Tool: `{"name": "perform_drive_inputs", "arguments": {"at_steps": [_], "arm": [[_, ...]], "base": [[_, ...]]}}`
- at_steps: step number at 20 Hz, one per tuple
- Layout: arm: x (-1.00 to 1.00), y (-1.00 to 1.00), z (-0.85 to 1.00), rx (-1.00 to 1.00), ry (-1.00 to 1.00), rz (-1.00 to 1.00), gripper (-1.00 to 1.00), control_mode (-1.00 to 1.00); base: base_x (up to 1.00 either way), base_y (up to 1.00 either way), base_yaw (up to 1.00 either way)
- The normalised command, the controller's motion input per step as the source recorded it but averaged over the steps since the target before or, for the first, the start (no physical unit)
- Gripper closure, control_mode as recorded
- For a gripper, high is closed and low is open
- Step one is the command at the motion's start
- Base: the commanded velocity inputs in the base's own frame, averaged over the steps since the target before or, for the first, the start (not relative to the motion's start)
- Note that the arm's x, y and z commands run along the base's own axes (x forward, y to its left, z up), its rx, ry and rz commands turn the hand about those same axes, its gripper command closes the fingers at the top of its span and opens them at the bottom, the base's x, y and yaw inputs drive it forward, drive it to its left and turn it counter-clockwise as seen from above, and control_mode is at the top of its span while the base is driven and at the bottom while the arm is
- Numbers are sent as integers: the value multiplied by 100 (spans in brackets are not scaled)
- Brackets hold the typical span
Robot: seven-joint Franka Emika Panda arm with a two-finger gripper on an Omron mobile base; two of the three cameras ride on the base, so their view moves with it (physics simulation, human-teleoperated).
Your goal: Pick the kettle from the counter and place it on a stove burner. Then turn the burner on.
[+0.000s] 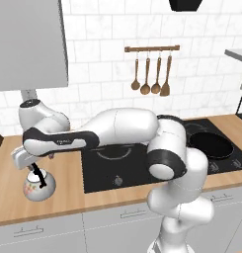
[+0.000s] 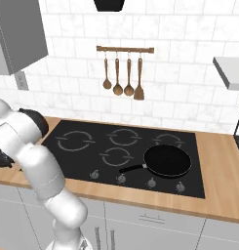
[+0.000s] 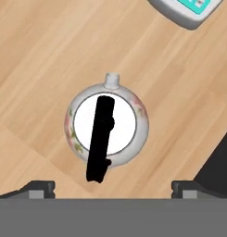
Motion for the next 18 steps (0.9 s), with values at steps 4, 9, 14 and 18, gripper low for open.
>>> {"name": "perform_drive_inputs", "arguments": {"at_steps": [4, 9, 14, 18], "arm": [[7, 16, -18, 3, 2, 0, -100, -100], [0, 23, -1, 0, 20, 0, -100, -100], [0, 3, -16, 0, 9, 0, -100, -100], [0, 0, -19, -2, 1, 0, -100, -100]], "base": [[0, 0, 0], [0, 0, 0], [0, 0, 0], [0, 0, 0]]}}
